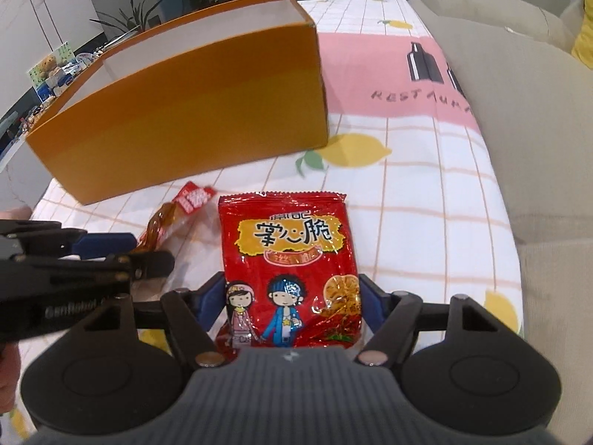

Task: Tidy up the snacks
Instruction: 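Grasp the red spicy-strip bag with the right tool while the left tool reaches the braised snack, then grasp the red-labelled braised snack pack with the left tool, adjusting its grip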

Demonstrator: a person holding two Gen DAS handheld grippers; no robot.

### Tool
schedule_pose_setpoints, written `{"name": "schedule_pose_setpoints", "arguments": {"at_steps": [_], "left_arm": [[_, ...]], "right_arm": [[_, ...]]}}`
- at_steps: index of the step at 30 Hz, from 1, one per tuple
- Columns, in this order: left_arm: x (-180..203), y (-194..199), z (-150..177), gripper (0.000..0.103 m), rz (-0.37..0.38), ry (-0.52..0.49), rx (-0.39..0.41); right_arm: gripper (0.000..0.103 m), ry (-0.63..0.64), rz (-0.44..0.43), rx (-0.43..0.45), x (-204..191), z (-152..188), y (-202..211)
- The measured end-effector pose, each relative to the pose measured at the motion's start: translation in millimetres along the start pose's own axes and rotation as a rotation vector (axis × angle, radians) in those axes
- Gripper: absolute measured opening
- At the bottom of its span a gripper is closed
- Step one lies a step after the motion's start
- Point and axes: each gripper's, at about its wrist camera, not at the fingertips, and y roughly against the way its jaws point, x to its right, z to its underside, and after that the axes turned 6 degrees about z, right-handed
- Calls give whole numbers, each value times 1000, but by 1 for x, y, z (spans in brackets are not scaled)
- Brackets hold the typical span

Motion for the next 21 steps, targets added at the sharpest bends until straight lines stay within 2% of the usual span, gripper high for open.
{"name": "schedule_pose_setpoints", "arguments": {"at_steps": [6, 8, 9, 10, 17, 21], "left_arm": [[-3, 12, 3, 36, -3, 20, 2], [-2, 16, 3, 29, -9, 11, 15], [1, 19, 3, 29, -32, -14, 17], [4, 20, 3, 23, -46, -37, 13], [12, 19, 9, 22, -134, -117, -13], [9, 20, 14, 23, -127, -135, 8]], "right_arm": [[69, -31, 12, -17, -4, 6, 12], [69, -44, 11, -26, -4, 9, 15], [69, -46, 7, -29, -4, 12, 17], [69, -43, 4, -32, -5, 14, 18], [69, -6, -17, -38, -20, 22, 24], [69, 3, -20, -38, -23, 26, 24]]}}
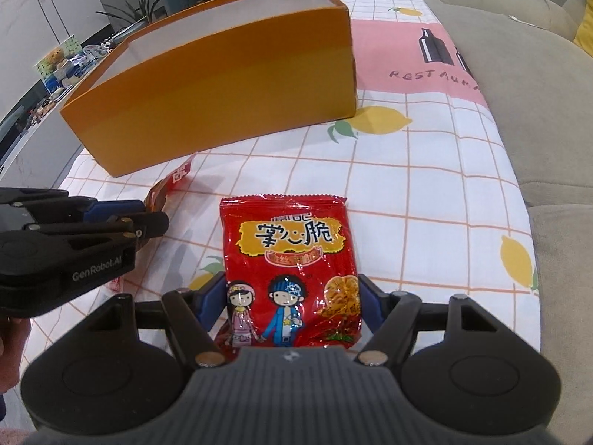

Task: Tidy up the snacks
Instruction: 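Grasp the red-labelled braised snack pack with the left tool, adjusting its grip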

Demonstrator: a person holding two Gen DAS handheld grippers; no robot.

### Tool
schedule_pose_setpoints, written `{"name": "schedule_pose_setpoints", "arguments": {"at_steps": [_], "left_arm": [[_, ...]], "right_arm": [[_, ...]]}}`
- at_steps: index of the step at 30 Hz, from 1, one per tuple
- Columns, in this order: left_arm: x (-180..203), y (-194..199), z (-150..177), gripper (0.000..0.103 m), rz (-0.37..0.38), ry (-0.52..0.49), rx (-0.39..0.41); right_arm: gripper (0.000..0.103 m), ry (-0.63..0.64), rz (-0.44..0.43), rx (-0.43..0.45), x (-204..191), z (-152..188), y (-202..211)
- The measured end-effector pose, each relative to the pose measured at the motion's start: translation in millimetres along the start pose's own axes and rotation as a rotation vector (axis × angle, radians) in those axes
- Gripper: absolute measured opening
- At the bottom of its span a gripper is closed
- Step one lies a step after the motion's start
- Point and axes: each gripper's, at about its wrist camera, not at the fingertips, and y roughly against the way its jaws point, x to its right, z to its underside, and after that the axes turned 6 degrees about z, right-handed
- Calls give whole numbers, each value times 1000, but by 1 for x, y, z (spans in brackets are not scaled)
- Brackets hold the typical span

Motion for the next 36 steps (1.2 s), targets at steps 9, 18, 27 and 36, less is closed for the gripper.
{"name": "schedule_pose_setpoints", "arguments": {"at_steps": [9, 18, 27, 36], "left_arm": [[-6, 8, 2, 19, 9, 14, 42], [-24, 22, -6, 1, 68, 124, 57], [-25, 18, -1, 3, 110, 50, 41], [-52, 24, -19, 1, 372, 219, -11]], "right_arm": [[69, 17, 4, 17, -2, 0, -1], [68, 14, -10, 58, -4, -4, 12], [68, 2, -8, 38, -1, -1, 9], [68, -31, -45, 52, 0, -6, 13]]}}
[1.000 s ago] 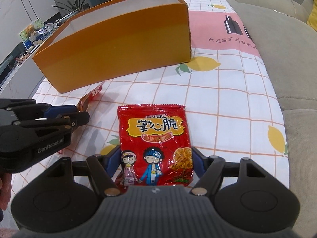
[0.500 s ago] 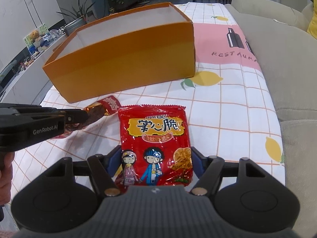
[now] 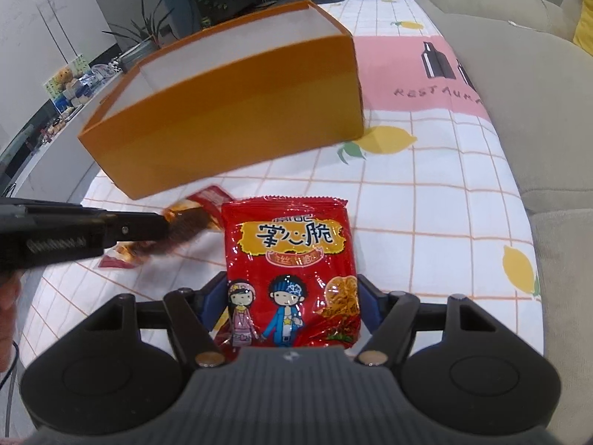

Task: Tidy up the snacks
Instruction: 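Grasp the red-labelled braised snack pack with the left tool, adjusting its grip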

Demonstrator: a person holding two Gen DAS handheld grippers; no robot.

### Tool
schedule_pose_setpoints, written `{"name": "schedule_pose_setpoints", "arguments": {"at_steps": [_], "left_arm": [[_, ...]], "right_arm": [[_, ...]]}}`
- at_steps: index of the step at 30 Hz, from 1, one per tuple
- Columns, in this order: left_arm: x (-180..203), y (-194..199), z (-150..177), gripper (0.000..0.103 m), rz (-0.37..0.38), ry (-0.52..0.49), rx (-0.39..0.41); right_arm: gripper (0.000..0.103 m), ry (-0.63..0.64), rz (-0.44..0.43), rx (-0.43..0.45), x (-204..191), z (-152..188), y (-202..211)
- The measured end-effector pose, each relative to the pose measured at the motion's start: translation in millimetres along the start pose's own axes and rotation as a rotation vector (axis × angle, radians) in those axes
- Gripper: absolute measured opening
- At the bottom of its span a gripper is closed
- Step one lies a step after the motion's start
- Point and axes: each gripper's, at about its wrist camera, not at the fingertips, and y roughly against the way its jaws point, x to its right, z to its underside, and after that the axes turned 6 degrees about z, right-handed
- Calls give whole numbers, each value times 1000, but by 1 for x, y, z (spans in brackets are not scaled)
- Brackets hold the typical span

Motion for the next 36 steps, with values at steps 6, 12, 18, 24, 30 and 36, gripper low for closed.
{"name": "schedule_pose_setpoints", "arguments": {"at_steps": [6, 12, 18, 24, 30, 36], "left_arm": [[-1, -9, -6, 1, -7, 30, -36], [0, -14, -11, 1, -19, 22, -63], [1, -16, -17, 1, -29, -8, -101], [5, -22, -21, 11, -79, -62, -137], [6, -36, -24, 30, -113, -101, -203], [6, -54, -12, 33, -98, -102, -275]], "right_arm": [[68, 21, 15, -19, -6, 4, -5], [68, 17, 13, -19, -8, 3, -6], [68, 6, 2, -15, -11, 1, -9], [68, 0, 1, -19, -13, 2, -13], [68, -6, -4, -22, -14, 0, -17], [68, -4, -1, -30, -13, 1, -19]]}}
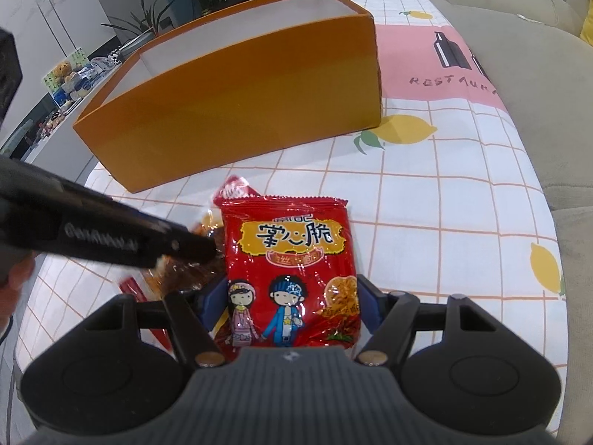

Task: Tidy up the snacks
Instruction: 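Grasp the red-labelled braised snack pack with the left tool, adjusting its grip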

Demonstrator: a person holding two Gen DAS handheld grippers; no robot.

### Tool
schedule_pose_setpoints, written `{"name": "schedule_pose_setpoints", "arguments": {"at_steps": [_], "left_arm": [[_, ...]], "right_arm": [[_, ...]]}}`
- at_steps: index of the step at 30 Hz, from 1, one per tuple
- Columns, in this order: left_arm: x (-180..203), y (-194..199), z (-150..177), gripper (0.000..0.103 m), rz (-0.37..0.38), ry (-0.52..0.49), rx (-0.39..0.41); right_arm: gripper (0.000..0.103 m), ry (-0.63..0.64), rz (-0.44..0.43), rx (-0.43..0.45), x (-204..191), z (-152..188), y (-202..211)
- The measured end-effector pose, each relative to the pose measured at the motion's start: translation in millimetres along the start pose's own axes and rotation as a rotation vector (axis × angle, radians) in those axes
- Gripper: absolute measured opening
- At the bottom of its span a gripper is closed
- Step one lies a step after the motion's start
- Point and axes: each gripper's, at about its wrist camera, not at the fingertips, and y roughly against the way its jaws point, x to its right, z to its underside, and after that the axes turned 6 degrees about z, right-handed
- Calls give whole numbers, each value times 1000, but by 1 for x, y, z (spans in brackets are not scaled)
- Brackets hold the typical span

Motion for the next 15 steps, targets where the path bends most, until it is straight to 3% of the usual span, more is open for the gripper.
{"name": "schedule_pose_setpoints", "arguments": {"at_steps": [7, 11, 15], "left_arm": [[-11, -6, 9, 37, 69, 116, 6], [-16, -4, 15, 65, 82, 163, 20], [-13, -5, 21, 79, 86, 176, 43]], "right_arm": [[68, 0, 14, -8, 4, 1, -2], [68, 14, 32, -13, 8, 6, 1], [68, 41, 78, -26, 8, 9, 1]]}}
